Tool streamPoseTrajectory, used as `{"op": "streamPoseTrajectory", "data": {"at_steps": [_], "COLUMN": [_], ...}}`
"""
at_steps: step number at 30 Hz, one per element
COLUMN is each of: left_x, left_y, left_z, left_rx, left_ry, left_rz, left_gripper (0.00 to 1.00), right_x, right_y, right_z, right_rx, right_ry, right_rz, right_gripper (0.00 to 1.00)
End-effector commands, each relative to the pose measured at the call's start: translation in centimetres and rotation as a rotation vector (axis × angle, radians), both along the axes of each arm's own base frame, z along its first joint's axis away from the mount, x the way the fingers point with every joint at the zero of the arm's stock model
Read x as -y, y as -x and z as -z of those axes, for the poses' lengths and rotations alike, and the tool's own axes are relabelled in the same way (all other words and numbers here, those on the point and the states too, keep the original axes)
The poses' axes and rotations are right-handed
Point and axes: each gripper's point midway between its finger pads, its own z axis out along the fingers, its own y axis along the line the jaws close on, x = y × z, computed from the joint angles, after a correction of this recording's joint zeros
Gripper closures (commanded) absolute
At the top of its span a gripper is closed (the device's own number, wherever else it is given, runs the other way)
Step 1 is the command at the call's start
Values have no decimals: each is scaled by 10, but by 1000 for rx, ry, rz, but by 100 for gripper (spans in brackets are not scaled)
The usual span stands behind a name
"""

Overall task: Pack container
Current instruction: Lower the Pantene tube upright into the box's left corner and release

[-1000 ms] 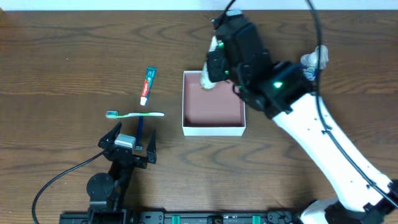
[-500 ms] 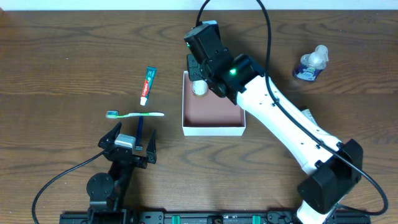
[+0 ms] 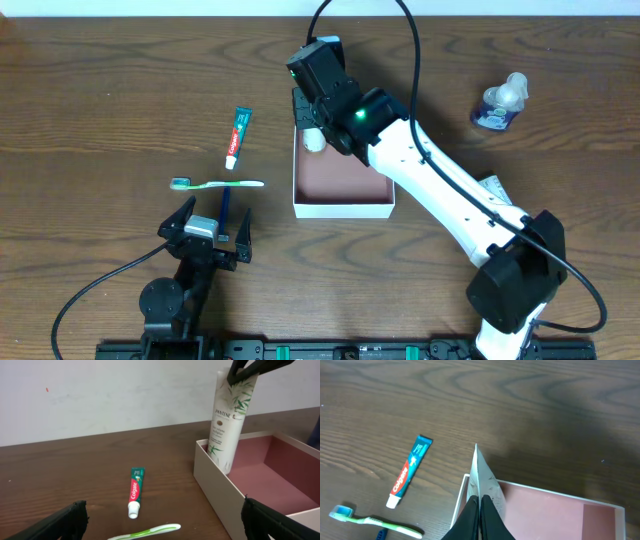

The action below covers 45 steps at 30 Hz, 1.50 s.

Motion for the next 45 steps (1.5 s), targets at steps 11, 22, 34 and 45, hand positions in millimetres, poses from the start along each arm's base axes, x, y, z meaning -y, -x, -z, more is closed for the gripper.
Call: {"op": "streamPoseTrajectory", "data": {"at_steps": [11,22,34,45], "left_x": [2,2,2,2], "left_y": [1,1,1,1], "left_z": [17,17,17,17], "left_rx": [-55,-55,-55,-55], "left_ry": [13,13,13,13], "left_rz": [11,11,11,11], "left_gripper": [2,2,2,2], "right_x": [-15,-27,-30,-14], "right_y": [-7,-9,-7,-7], "right_z": [-13,6,7,13], "right_rx": [36,16,-2,-14], "right_ry": [-75,-70,-104,-61], "right_rz": [44,38,47,121], "right_gripper": [99,76,80,90]}}
